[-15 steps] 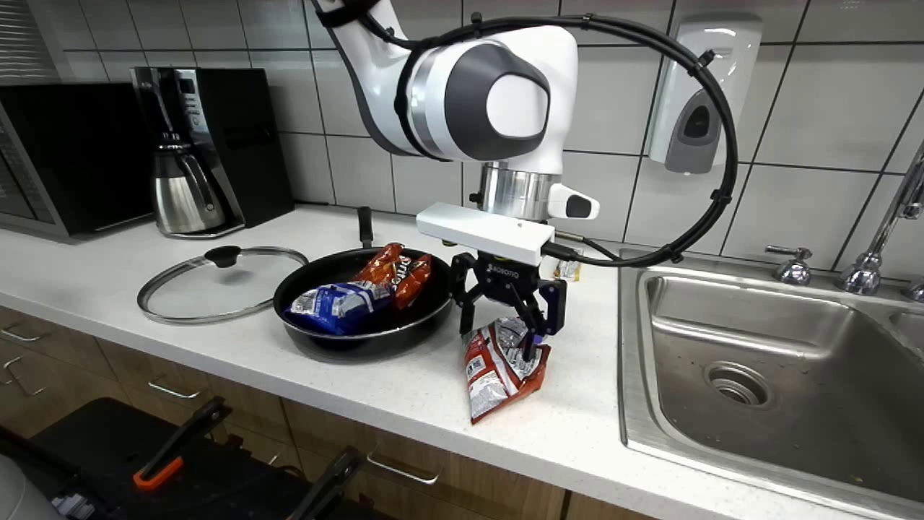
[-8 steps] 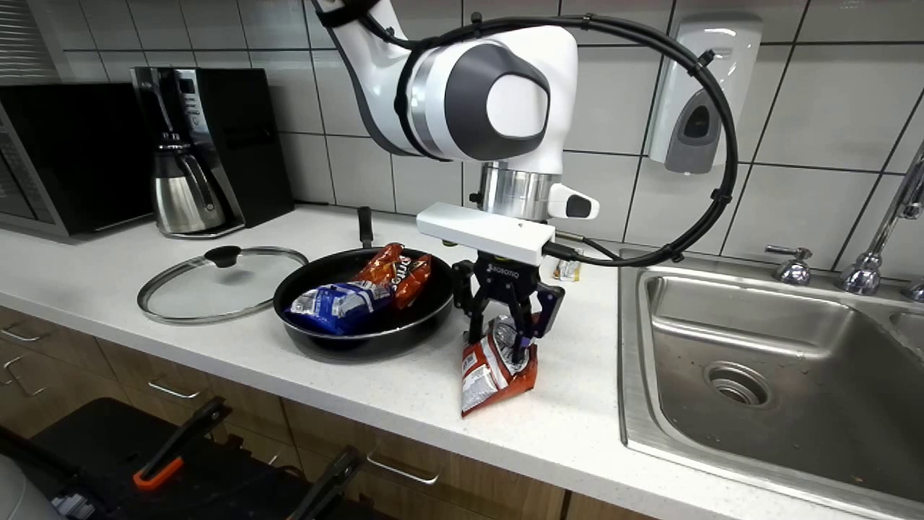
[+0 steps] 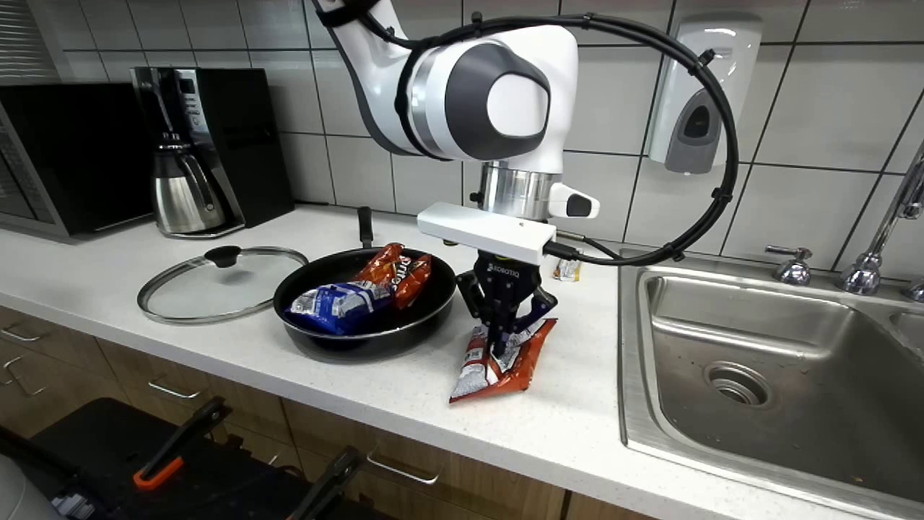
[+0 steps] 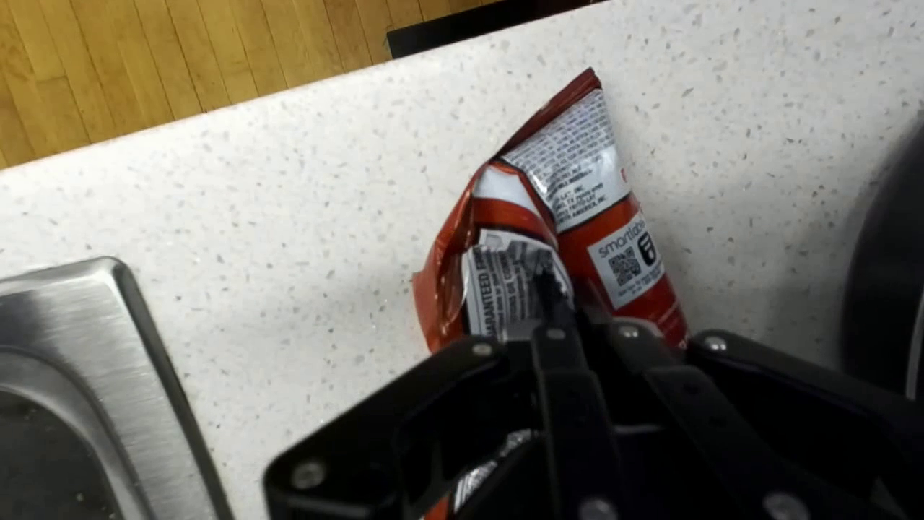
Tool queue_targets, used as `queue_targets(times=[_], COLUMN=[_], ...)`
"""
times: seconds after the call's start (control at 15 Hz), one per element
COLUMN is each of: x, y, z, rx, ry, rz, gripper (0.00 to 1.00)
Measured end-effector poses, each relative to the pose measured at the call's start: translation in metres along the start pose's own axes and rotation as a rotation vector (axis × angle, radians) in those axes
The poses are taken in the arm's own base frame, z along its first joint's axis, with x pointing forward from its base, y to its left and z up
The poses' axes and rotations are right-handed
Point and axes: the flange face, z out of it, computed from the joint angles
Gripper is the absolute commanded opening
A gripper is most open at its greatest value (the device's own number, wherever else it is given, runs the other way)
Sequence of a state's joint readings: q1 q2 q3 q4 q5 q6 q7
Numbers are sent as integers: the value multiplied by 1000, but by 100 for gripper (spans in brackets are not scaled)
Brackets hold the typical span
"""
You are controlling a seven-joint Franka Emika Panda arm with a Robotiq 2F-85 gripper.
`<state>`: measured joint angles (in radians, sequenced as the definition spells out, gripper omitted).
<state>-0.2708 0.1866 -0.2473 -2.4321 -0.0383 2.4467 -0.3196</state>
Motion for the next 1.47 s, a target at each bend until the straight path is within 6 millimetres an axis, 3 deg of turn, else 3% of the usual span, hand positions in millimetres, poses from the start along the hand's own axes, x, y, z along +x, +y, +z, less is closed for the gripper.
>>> queue_targets(times=[0.6,1.47], x=[1,6], y=[0,-14], z=[-5,-60], rx=[-2,-27], ry=[10,122], rz=[-16,-70], gripper=[0,0])
